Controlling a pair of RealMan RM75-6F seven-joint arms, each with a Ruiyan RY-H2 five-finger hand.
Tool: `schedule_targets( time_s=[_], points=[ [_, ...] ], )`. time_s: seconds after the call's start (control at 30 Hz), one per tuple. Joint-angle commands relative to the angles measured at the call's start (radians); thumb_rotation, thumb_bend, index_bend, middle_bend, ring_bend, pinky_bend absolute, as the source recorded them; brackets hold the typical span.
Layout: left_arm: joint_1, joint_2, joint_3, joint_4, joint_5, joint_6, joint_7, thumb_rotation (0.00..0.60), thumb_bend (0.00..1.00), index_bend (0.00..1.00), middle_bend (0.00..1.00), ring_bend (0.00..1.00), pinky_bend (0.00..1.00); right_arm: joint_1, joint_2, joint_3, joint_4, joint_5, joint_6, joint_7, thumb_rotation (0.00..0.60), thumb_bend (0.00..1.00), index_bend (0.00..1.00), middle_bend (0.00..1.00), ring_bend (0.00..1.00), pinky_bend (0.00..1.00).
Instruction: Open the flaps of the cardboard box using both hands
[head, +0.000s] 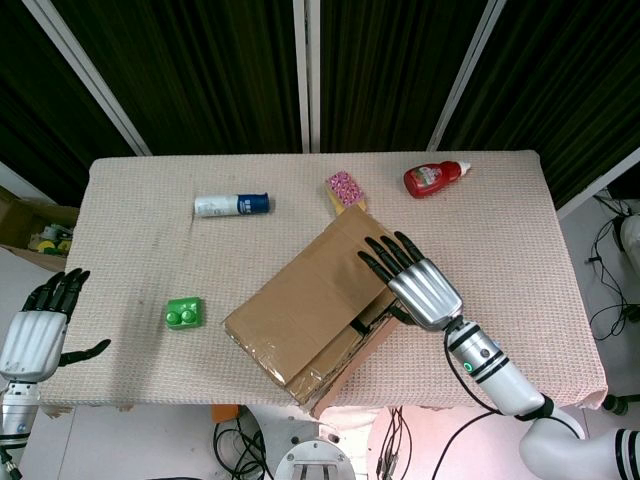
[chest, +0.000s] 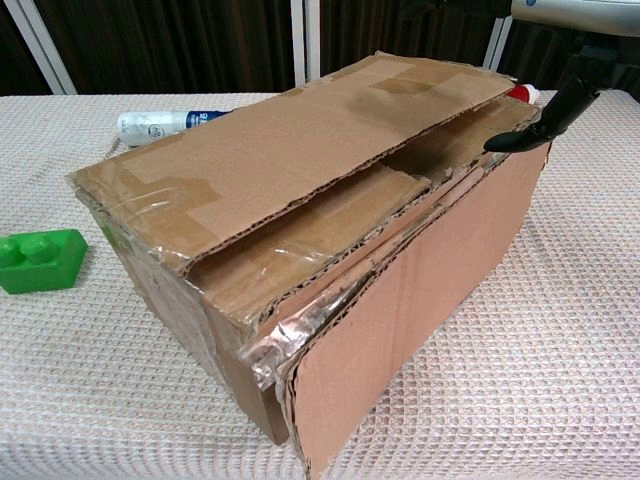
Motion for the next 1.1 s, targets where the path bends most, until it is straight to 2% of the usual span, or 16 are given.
schedule_targets(
  time_s=[0.03, 0.5, 0.87, 1.1],
  points=[
    [-0.004, 0.003, -0.002, -0.003, -0.001, -0.005, 0.001, 0.445, 0.06, 0.02, 0.09, 0.06, 0.19, 0.006, -0.003, -0.003, 0.005, 0.005, 0.001, 0.003, 0.600, 0.15, 0.00, 0.00, 0.00, 0.00],
    [0.000, 0.007, 0.002, 0.001, -0.005, -0.009, 0.000, 0.453, 0.06, 0.02, 0.09, 0.06, 0.19, 0.057, -0.041, -0.012, 0.032, 0.003, 0.019, -0.044, 0.600, 0.15, 0.00, 0.00, 0.00, 0.00],
    [0.016, 0.013, 0.008, 0.011, -0.002, 0.010, -0.024, 0.462, 0.06, 0.02, 0.09, 0.06, 0.19, 0.133, -0.116, -0.007, 0.076, 0.077, -0.008, -0.123, 0.600, 0.16, 0.00, 0.00, 0.00, 0.00],
    [0.034, 0.022, 0.016, 0.022, 0.003, 0.029, -0.049, 0.459, 0.06, 0.02, 0.09, 0.06, 0.19, 0.154, -0.154, 0.005, 0.096, 0.086, 0.028, -0.126, 0.600, 0.20, 0.00, 0.00, 0.00, 0.00]
  ],
)
